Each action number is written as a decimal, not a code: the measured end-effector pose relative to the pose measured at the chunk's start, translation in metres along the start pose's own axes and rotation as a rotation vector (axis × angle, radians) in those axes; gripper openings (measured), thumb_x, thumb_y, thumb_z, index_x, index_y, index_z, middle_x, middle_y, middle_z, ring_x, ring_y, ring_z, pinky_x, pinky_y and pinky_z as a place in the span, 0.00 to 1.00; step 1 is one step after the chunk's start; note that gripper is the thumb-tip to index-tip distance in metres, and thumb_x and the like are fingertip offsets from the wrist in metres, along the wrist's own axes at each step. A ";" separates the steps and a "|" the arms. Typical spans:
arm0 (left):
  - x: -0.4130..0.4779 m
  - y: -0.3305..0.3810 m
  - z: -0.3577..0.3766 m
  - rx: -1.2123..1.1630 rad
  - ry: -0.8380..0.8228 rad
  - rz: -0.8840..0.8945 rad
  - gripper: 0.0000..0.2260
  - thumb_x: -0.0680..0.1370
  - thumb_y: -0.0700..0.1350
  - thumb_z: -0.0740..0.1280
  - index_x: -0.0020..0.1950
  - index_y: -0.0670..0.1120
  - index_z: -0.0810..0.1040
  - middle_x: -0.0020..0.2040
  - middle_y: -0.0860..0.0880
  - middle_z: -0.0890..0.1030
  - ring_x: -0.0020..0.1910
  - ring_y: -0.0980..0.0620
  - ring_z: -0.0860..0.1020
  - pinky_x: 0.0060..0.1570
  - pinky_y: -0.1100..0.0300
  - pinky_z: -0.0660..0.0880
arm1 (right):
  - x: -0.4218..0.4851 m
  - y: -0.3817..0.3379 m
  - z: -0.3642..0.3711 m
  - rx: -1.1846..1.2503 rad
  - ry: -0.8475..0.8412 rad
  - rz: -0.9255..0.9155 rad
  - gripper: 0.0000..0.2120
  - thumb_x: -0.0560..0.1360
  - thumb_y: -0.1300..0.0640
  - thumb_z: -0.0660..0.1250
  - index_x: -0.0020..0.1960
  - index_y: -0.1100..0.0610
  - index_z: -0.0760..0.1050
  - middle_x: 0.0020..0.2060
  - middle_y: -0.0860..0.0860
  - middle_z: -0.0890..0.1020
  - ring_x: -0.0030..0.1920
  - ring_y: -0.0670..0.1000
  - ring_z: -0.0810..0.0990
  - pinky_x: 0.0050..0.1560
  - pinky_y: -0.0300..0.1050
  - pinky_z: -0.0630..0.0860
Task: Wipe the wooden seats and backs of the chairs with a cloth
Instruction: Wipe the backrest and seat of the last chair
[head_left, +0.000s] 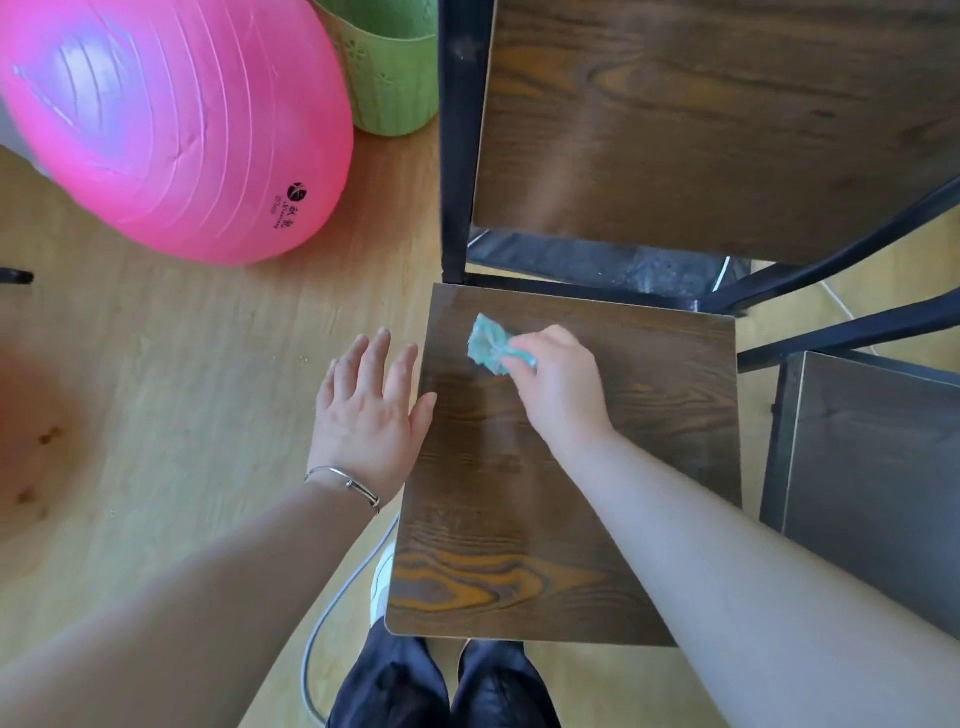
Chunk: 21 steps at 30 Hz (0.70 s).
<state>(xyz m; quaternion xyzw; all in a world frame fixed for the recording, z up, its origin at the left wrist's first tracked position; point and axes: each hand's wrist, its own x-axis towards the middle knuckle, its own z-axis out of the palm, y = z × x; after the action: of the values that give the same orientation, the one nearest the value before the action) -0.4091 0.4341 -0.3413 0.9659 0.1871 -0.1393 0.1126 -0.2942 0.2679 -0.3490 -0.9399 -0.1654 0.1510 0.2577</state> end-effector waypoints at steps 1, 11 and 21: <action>-0.002 -0.001 0.000 0.000 -0.004 0.001 0.26 0.80 0.59 0.48 0.76 0.50 0.60 0.78 0.45 0.59 0.76 0.43 0.54 0.72 0.43 0.59 | 0.008 -0.004 -0.003 0.001 0.035 0.037 0.13 0.79 0.54 0.67 0.62 0.54 0.80 0.53 0.51 0.78 0.50 0.49 0.78 0.49 0.40 0.74; -0.018 -0.025 -0.001 -0.006 0.015 0.034 0.25 0.81 0.58 0.52 0.76 0.49 0.61 0.78 0.44 0.59 0.76 0.42 0.55 0.72 0.43 0.58 | 0.019 -0.028 0.040 0.059 -0.026 0.060 0.08 0.80 0.49 0.63 0.47 0.53 0.73 0.43 0.43 0.77 0.43 0.45 0.78 0.42 0.46 0.78; -0.048 -0.025 0.002 0.050 -0.062 0.161 0.28 0.80 0.60 0.48 0.77 0.49 0.59 0.78 0.44 0.57 0.76 0.42 0.54 0.73 0.44 0.55 | -0.116 0.013 0.042 -0.044 -0.148 -0.218 0.09 0.78 0.56 0.67 0.55 0.54 0.83 0.47 0.51 0.76 0.46 0.49 0.73 0.47 0.47 0.76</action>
<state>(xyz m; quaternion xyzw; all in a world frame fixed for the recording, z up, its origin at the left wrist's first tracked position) -0.4616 0.4404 -0.3321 0.9755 0.1019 -0.1641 0.1052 -0.4114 0.2305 -0.3671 -0.9081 -0.2882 0.1874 0.2390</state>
